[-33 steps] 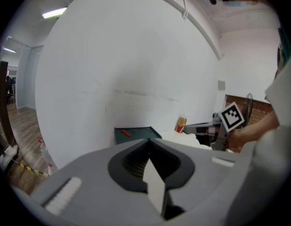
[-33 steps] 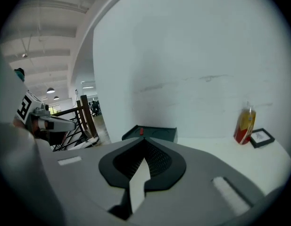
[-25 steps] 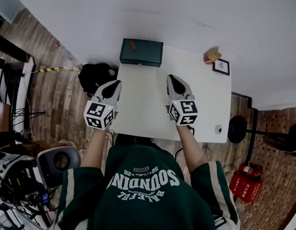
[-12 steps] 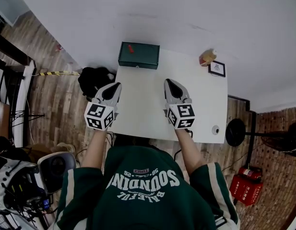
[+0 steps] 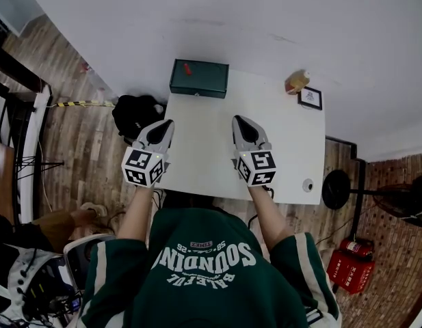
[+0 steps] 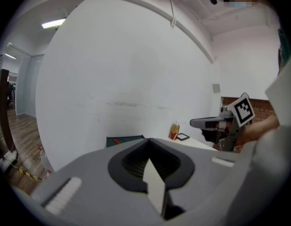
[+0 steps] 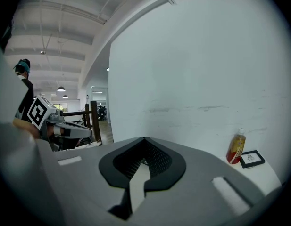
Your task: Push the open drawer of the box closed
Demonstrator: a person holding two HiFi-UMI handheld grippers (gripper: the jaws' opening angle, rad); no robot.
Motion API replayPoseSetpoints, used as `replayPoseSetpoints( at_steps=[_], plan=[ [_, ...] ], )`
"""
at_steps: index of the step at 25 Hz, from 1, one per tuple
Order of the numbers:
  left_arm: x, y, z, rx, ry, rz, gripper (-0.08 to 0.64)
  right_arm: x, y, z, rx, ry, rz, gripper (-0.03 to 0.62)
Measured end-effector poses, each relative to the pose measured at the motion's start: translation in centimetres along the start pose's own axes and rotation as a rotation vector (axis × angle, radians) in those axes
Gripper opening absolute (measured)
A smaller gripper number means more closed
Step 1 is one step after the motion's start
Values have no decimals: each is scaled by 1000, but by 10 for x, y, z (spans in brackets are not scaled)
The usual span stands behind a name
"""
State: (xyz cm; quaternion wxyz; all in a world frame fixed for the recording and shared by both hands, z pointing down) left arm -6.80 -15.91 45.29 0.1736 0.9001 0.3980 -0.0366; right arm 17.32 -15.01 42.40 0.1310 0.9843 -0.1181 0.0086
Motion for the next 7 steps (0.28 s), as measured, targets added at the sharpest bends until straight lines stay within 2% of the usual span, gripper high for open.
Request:
replayPoseSetpoints(
  at_steps=[7],
  plan=[
    [89, -13, -21, 33, 24, 6, 52, 27, -83, -21, 37, -10, 5, 2]
  ],
)
Point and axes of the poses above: the fingertips, and each gripper's own axes: y forward along the fingers, x to its right, z out of its top, the point moved 5 cm from there along -y, backward along the fingers, and after that the axes turned 10 degrees about -z, right-handed, at the moved point
